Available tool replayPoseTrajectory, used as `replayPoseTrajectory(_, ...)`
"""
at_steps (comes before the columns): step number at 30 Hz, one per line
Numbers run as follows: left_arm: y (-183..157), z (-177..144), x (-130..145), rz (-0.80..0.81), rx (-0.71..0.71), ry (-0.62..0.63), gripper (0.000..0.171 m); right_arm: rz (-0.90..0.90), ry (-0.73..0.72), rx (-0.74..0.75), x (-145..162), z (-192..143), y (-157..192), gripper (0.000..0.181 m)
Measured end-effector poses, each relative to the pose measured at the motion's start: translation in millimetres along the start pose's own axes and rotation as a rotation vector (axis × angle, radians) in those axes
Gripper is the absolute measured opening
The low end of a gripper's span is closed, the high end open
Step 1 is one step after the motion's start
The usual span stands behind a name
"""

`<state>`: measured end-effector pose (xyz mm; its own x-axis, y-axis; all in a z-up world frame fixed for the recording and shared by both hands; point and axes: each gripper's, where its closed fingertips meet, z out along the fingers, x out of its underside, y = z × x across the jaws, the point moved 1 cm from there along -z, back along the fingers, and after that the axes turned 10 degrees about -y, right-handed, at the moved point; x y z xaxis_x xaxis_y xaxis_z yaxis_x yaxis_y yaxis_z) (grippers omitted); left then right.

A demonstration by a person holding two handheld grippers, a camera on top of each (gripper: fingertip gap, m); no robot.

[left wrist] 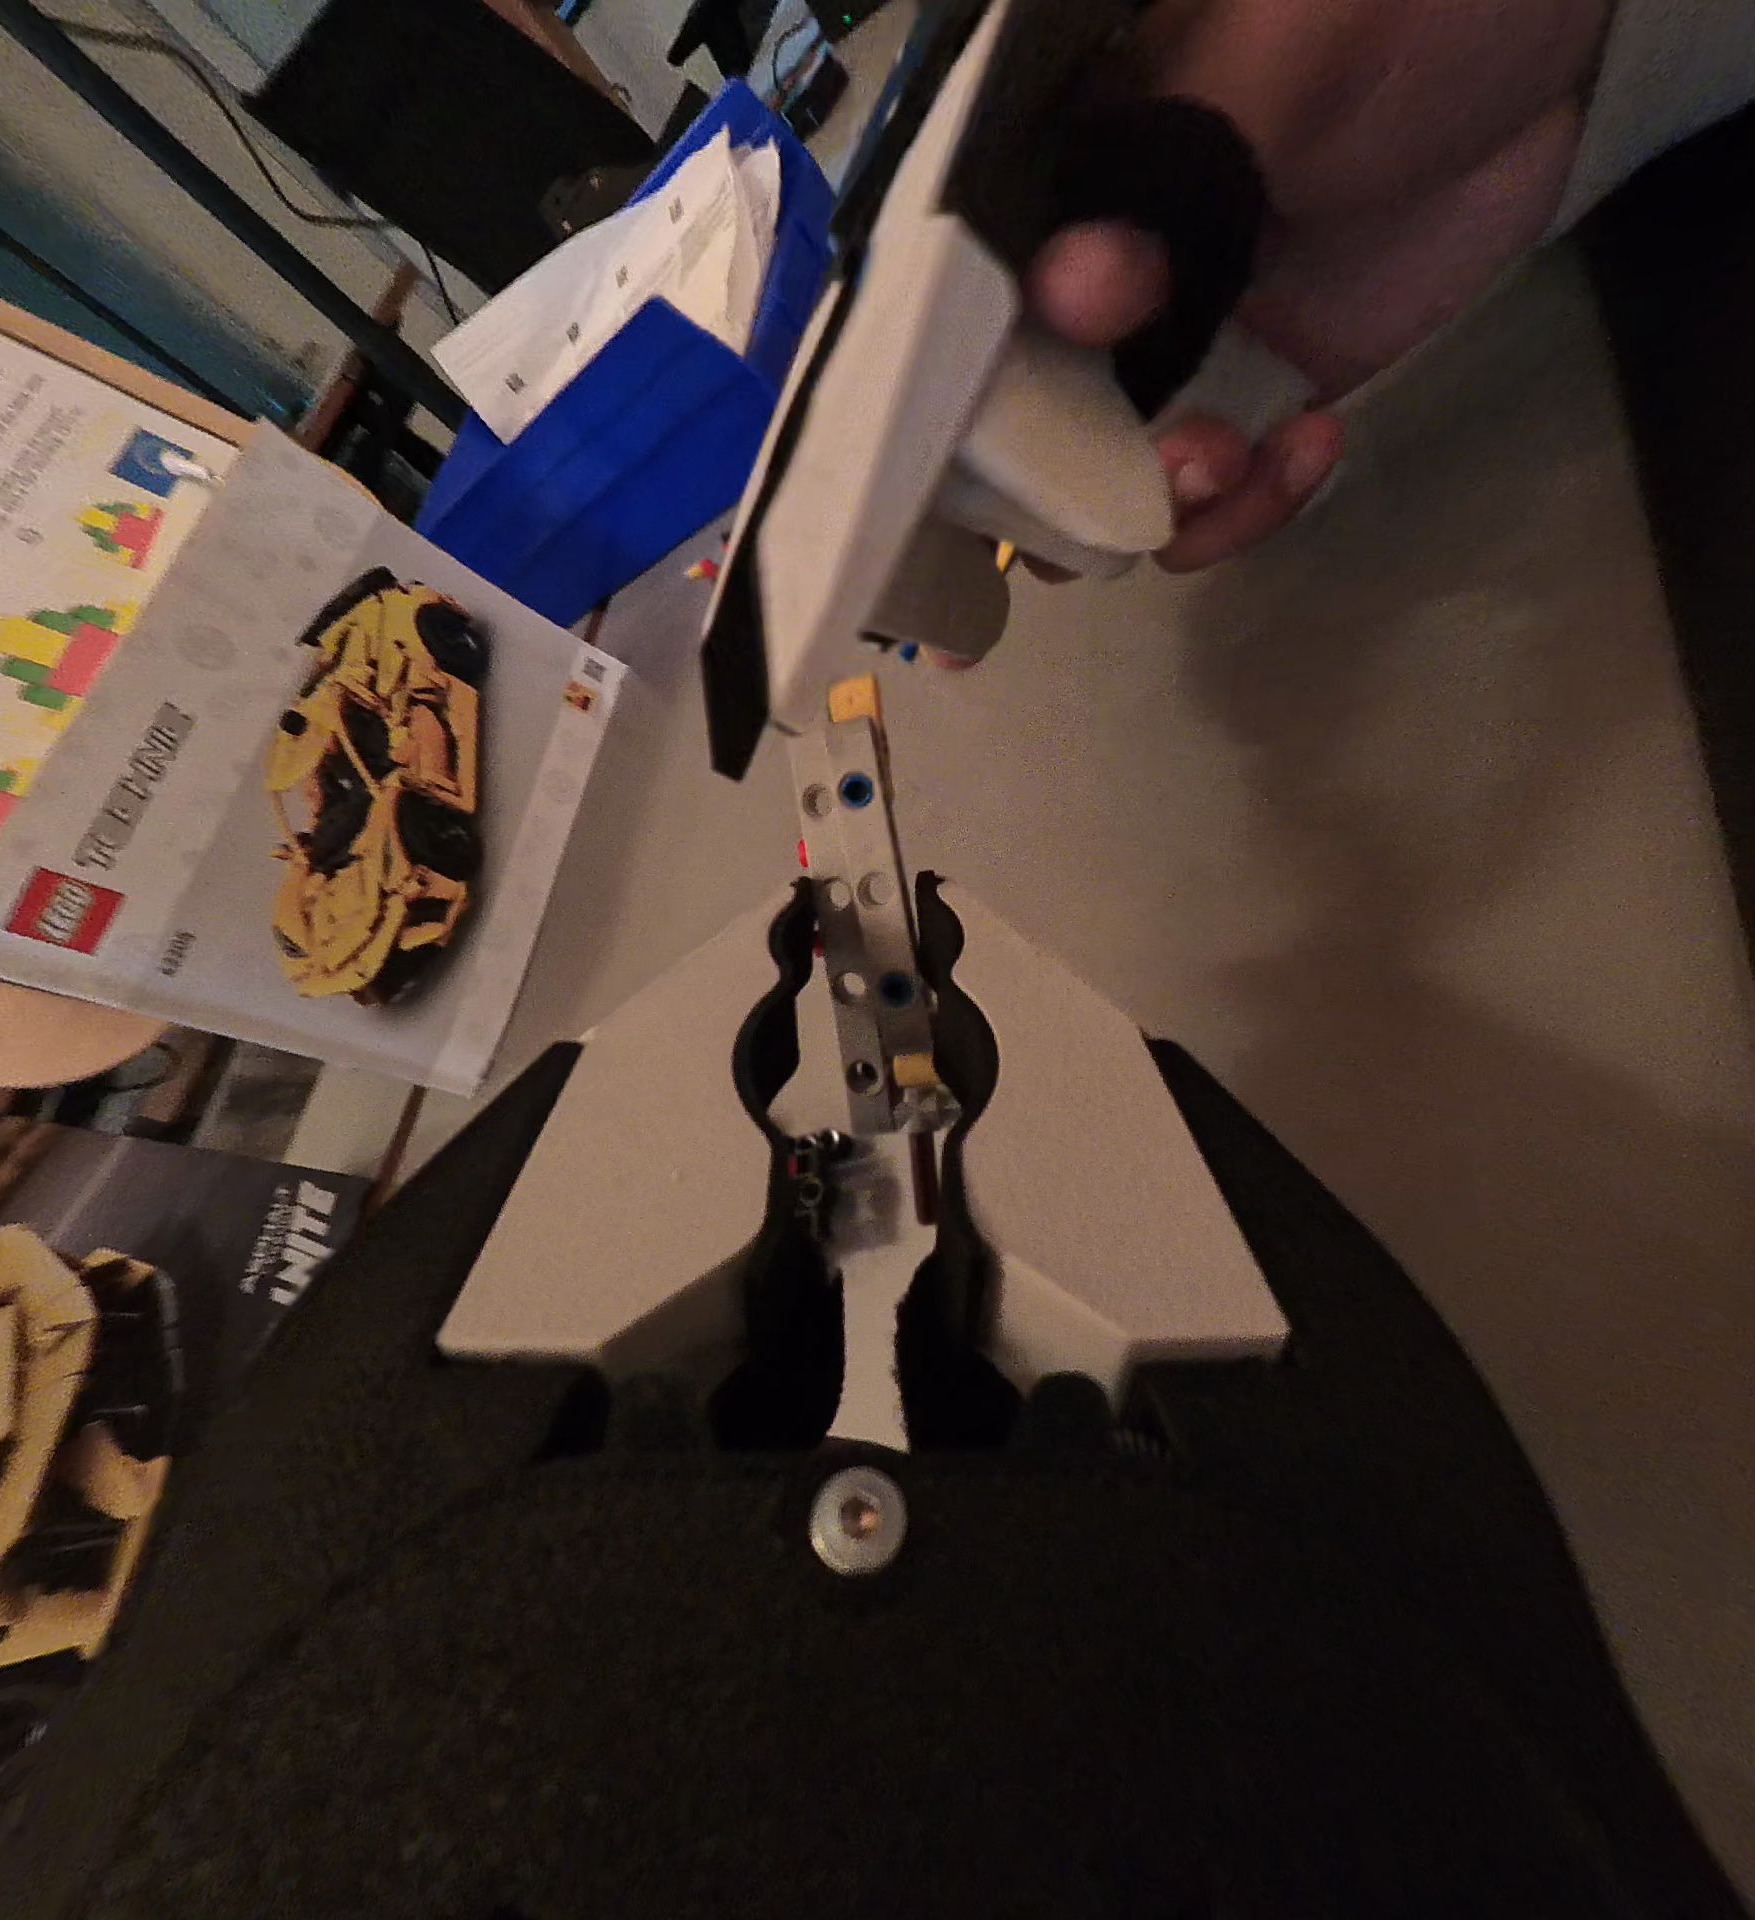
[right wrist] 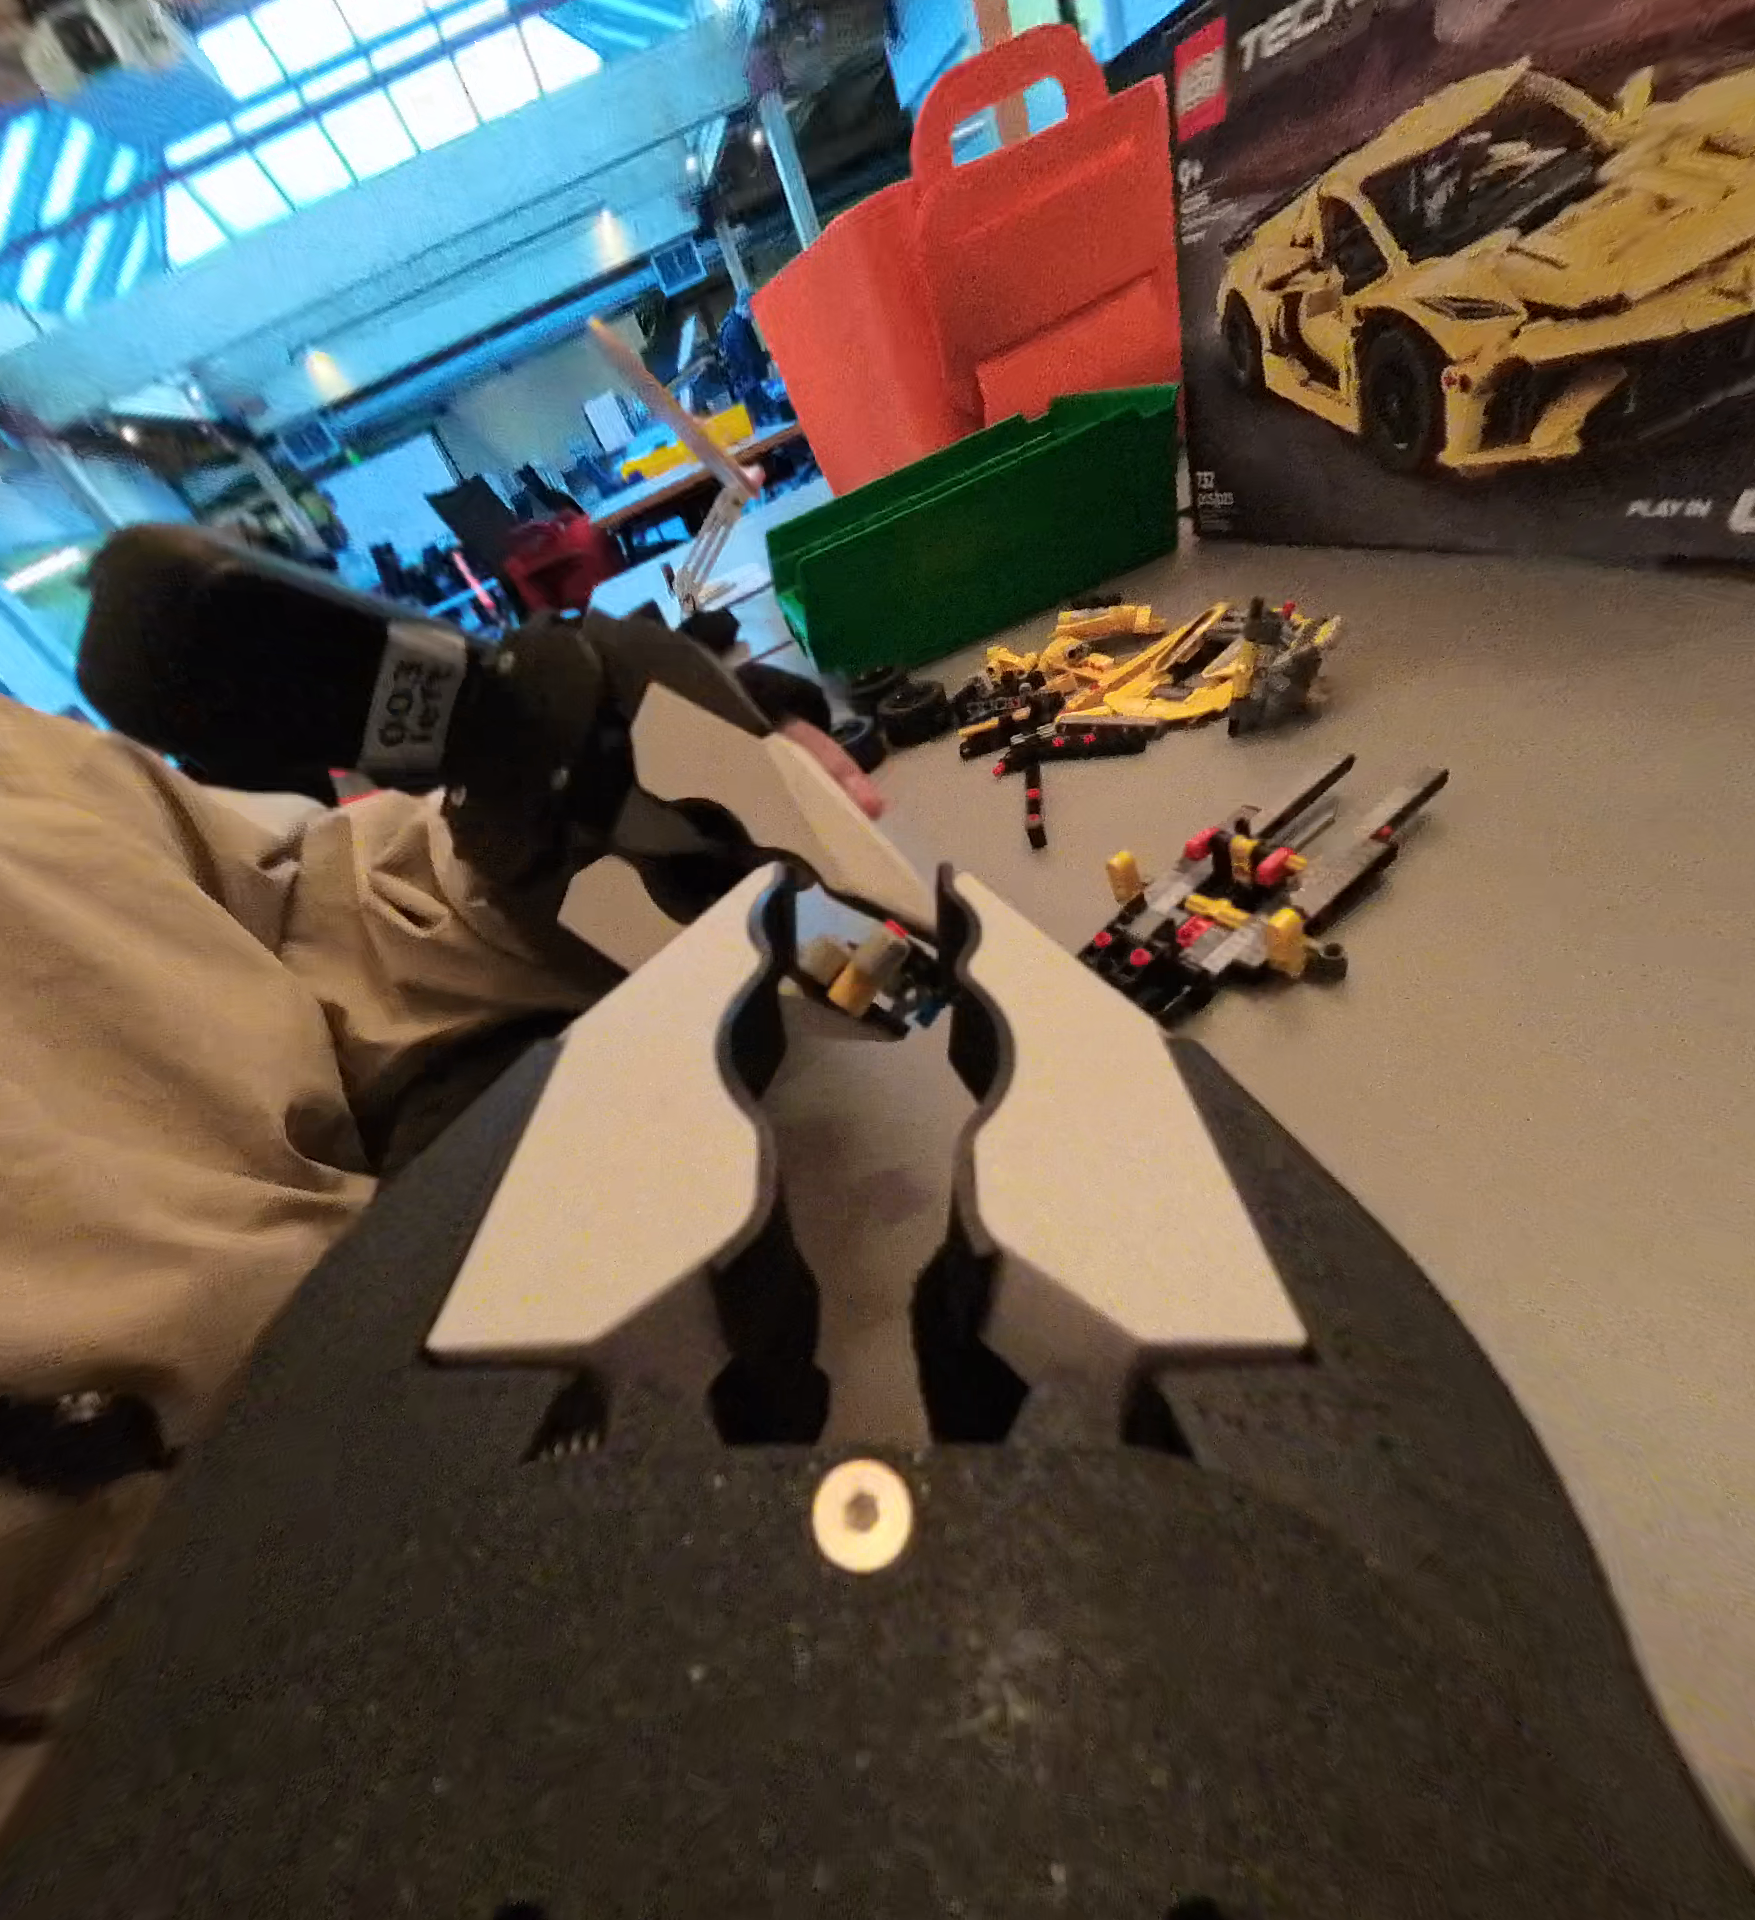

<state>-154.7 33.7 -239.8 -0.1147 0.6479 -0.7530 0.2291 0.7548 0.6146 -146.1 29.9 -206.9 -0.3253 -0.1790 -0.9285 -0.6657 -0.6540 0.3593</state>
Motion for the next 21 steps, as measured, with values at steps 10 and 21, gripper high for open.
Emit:
replayPoseTrajectory(10,7.6,9.6,7.1,-0.014,-0.112,0.071,0.019,0.138,0.100,0.010,17.4,-3.5,-12.9,0.018)
replayPoseTrajectory(21,5.7,-27.1,-44.6,-1.081,0.487,-0.401,0.019,0.048,0.053,-0.317,0.6,-24.5,34.2,0.016)
